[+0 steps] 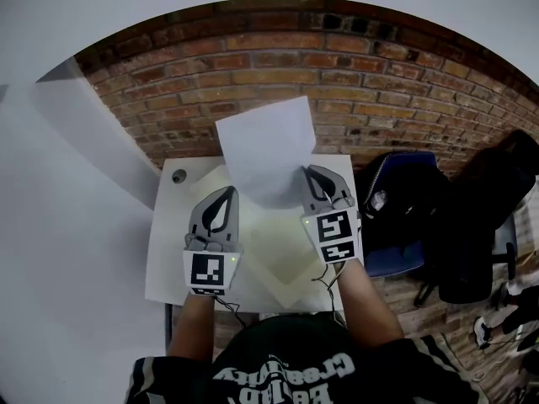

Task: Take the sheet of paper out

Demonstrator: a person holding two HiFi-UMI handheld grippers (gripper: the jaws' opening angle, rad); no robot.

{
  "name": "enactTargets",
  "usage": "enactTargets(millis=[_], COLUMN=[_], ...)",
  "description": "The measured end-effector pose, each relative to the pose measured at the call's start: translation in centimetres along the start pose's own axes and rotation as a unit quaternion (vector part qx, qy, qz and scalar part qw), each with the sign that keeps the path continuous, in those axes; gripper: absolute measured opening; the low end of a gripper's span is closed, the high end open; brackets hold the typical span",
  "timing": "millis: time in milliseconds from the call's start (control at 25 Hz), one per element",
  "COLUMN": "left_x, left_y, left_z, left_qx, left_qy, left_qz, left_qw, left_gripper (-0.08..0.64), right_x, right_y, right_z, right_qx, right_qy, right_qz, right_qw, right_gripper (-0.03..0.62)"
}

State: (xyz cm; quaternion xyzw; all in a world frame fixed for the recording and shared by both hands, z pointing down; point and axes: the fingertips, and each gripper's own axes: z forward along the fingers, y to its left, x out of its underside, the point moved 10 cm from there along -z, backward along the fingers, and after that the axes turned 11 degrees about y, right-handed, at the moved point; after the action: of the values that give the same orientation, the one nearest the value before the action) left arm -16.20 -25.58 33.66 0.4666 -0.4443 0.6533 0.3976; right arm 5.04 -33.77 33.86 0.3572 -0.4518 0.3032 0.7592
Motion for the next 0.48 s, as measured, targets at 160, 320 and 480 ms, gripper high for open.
enactTargets(millis=[160, 320, 480], left_x=[-0.7, -1.0, -1.0], left_y=[-0.8, -1.3, -1.8], left_z=[0.3, 0.4, 0.4], left_qx=[0.004, 0.007, 0.008], left_qy=[-0.002, -0.007, -0.009], left_qz=[0.002, 0.0, -0.009], left_qw=[1.0, 0.9999, 0.9999], left_gripper=[0.0, 0.0, 0.0], right_x=[0.0, 0.4, 0.9], right_y=[-0.9, -1.2, -1.4], right_z=[-1.7, -2.9, -3.9], right_qx=[0.021, 0.018, 0.021], right_qy=[-0.031, -0.048, -0.062], right_qz=[0.028, 0.05, 0.067], right_qw=[0.999, 0.997, 0.996], right_gripper=[-0.005, -0.005, -0.005])
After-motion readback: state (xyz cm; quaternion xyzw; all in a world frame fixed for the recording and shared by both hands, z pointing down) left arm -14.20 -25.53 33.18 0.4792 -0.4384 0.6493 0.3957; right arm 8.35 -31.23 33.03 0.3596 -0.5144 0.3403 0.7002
